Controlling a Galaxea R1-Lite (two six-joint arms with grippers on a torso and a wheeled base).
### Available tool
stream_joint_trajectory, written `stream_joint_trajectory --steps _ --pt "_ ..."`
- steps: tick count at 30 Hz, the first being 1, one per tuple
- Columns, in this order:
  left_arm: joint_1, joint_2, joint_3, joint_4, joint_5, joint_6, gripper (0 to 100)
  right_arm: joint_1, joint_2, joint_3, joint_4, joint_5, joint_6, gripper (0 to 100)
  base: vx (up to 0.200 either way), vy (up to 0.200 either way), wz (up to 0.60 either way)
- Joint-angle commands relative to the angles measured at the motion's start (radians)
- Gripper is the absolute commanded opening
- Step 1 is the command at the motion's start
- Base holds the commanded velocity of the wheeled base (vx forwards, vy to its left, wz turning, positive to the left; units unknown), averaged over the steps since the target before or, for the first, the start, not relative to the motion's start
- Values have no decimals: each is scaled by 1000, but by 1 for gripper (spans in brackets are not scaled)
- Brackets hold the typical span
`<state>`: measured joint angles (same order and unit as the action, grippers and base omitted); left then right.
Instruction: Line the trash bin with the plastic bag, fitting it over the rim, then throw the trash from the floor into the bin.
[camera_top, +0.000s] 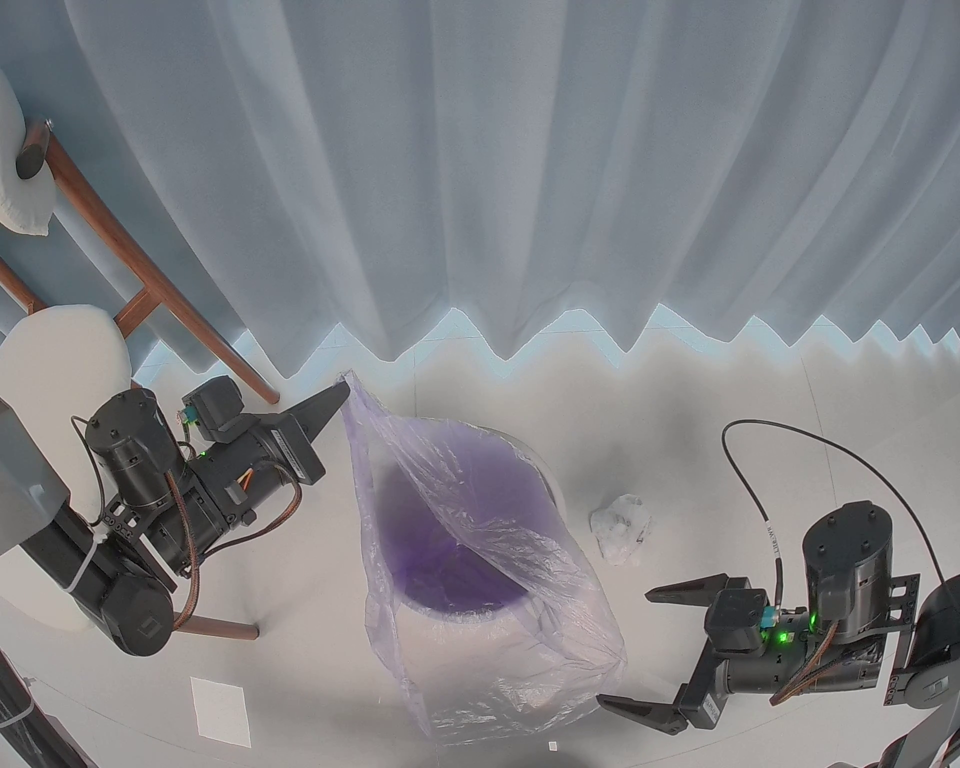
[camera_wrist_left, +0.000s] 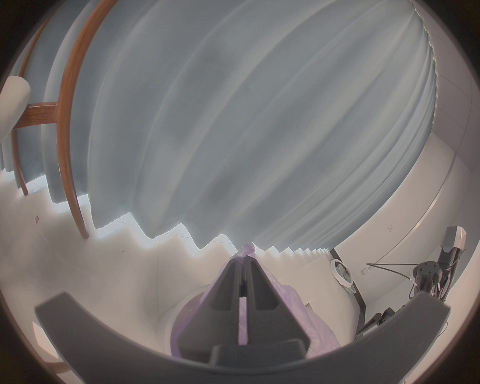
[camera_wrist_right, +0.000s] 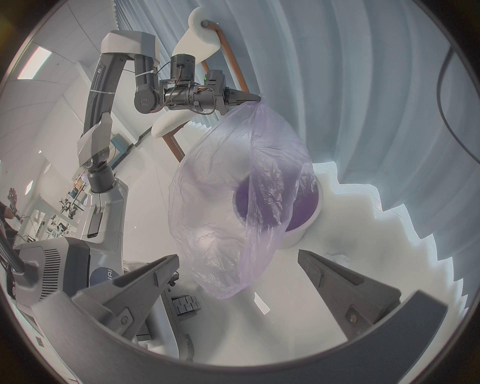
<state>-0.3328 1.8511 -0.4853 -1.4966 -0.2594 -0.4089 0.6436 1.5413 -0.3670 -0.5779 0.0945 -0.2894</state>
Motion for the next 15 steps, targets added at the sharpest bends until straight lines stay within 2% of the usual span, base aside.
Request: stream_joint_trajectory --steps 1,15 --pt "-2 8 -2 -2 0 -1 0 11 22 -3 -2 -4 -1 100 0 0 0" --pt "1 10 -7 -2 0 -1 0 8 142 -124 -13 -15 1 100 0 0 0"
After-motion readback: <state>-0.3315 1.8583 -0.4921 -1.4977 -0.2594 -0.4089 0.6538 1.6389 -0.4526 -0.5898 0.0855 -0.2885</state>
